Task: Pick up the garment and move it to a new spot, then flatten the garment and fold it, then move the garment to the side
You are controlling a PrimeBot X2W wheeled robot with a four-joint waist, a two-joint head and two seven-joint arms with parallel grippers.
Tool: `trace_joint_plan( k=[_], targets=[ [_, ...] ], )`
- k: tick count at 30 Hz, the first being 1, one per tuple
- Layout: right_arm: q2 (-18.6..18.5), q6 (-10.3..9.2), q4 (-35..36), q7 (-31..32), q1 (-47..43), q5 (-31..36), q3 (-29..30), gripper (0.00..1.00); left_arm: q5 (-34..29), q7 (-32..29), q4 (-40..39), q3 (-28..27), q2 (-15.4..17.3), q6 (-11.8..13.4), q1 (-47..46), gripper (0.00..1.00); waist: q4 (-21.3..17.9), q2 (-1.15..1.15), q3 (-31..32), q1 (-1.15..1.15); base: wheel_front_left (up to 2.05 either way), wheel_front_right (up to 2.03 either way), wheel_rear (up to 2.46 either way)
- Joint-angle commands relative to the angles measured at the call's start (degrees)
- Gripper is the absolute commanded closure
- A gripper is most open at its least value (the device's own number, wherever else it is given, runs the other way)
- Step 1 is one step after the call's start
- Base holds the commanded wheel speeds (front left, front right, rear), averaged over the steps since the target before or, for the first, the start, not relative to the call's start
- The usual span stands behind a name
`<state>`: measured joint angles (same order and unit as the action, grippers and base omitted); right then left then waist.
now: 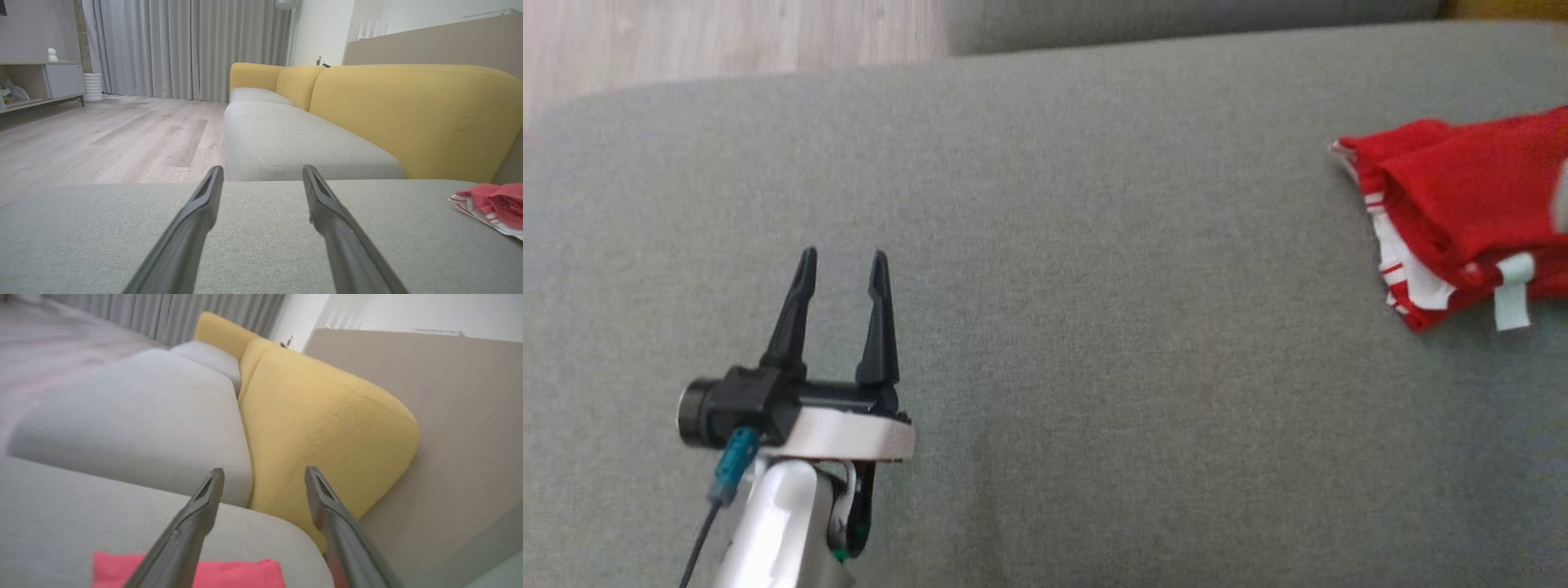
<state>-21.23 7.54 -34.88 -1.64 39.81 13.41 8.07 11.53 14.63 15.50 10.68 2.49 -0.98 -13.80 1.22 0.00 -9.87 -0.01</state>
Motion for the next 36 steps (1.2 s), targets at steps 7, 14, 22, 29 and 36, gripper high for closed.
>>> trace_joint_plan(
  k=[7,14,22,29,36],
  targets=[
    [9.82,-0.05,9.66,-3.76,-5.5,-7.15,-3.47,0.0,0.02,0.37,-2.72,-1.59,0.39,1.52,2.39,0.0,0.61,0.0,7.24,0.01,0.0,0.0,0.0],
    [16.41,-0.05,13.82,-6.7,-13.89,-11.58,-5.72,0.0,-0.85,0.37,-3.59,-1.65,0.39,1.51,5.93,0.0,1.24,0.0,10.22,0.01,0.0,0.0,0.0],
    [18.3,-0.05,16.0,-11.94,-26.85,-17.94,-8.25,0.0,0.36,0.37,-1.76,-1.61,0.39,2.48,8.8,0.0,2.54,0.0,11.53,0.01,0.0,0.0,0.0],
    [18.34,-0.05,17.41,-13.23,-34.49,-21.62,-9.94,0.0,1.54,0.37,-1.64,-2.85,0.39,2.46,9.99,0.0,2.84,0.0,11.5,0.01,0.0,0.0,0.0],
    [18.34,-0.05,18.13,-13.33,-35.33,-22.57,-9.95,0.0,1.73,0.37,-1.41,-3.35,0.39,1.89,10.48,0.0,2.12,0.0,11.54,0.01,0.0,0.0,0.0]
  ],
)
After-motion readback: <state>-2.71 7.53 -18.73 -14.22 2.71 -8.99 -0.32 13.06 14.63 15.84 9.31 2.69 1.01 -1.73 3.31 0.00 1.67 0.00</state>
